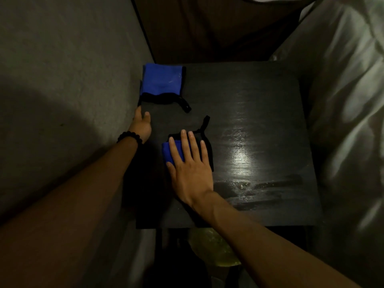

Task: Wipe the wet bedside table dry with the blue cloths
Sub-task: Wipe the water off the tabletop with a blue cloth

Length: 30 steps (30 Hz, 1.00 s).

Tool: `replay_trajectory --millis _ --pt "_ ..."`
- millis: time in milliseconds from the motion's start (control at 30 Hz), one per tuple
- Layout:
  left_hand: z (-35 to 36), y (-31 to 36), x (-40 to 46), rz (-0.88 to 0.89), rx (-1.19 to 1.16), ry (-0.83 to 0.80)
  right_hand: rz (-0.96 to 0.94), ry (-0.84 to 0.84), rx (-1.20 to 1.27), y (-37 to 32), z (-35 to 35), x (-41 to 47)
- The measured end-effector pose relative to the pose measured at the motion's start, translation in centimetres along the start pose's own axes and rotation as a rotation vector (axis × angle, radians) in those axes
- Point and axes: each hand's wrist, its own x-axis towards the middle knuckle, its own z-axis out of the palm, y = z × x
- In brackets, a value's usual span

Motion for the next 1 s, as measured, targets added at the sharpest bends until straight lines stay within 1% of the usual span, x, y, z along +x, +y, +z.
replay_trajectory --millis 167,333,533,700,867,1000 --pt "0.0 -0.2 0.4 -0.011 0.007 -0.009 -0.06 -0.03 0.023 -1.1 0.3 1.3" --pt "-0.6 0.0 0.6 -0.028 -0.056 -0.09 -0.121 -0.024 0.008 -2.6 0.6 2.1" --pt "-0.5 0.2 0.4 -0.038 -0.033 -0.066 -0.183 -0.061 -0.056 -4.1 0.6 2.2" --pt "-0.8 0.2 0.5 -0.024 0.046 -0.056 -0.345 -0.154 -0.104 -4.9 0.5 1.9" --pt "-0.6 0.3 0.2 -0.043 0.051 -0.054 -0.456 -0.161 -0.155 -4.2 0.2 0.8" --pt "-0.3 0.6 -0.3 -0.041 0.055 -0.03 -0.506 -0.168 -0.192 -3.6 0.4 -0.1"
